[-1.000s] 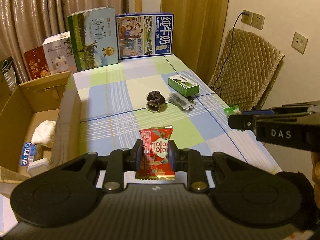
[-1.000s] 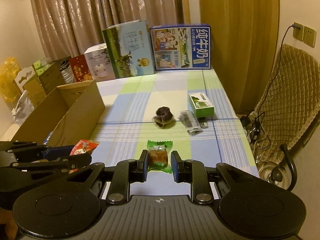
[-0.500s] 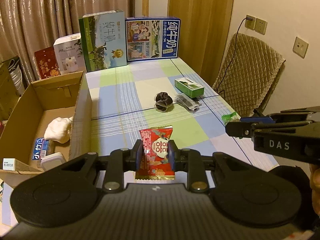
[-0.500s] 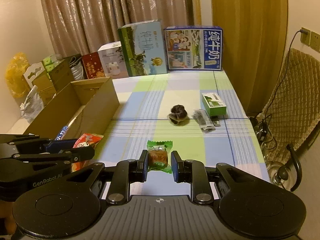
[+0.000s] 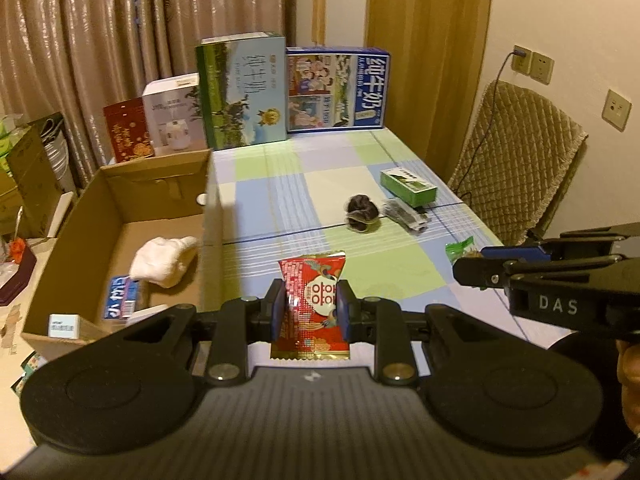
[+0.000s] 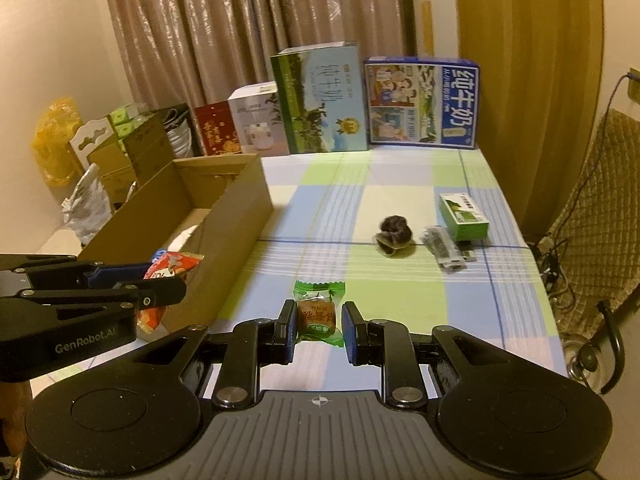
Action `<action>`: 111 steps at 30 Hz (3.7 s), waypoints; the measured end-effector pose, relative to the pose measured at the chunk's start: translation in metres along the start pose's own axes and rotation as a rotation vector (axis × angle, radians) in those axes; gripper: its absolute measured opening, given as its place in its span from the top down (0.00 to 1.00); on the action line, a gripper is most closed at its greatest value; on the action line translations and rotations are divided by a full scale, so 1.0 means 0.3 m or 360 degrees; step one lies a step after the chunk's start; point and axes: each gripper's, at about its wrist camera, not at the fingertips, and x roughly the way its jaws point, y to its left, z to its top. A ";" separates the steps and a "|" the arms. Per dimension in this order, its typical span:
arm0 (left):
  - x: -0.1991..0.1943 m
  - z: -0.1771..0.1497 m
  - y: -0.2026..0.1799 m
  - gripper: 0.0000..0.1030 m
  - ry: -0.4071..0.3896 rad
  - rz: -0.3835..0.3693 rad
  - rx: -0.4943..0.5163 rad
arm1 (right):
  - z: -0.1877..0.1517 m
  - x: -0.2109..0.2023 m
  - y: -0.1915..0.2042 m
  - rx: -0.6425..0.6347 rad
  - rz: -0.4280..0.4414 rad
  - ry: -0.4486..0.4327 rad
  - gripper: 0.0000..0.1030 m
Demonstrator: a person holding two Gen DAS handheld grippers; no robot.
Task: Organize objects
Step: 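Carry both packets over the cardboard box, then open both tools to drop the packets into the cardboard box, then withdraw both tools from the box back over the table toward the scrunchie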
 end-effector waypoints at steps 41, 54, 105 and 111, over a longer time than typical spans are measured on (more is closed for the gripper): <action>-0.068 0.008 0.604 0.79 0.0001 0.0320 -0.0214 | 0.194 0.307 0.478 -0.0301 0.0354 0.0042 0.80; 0.098 0.072 0.695 0.78 0.0053 0.0302 -0.0162 | 0.271 0.495 0.488 -0.0254 0.0370 0.0088 0.80; -0.118 0.010 0.431 0.01 -0.0133 0.0291 -0.0312 | 0.062 0.123 0.190 0.0110 0.0257 -0.0028 0.02; -0.144 0.016 0.335 0.01 -0.0161 0.0244 -0.0287 | 0.034 0.033 0.084 0.0218 0.0161 -0.0099 0.02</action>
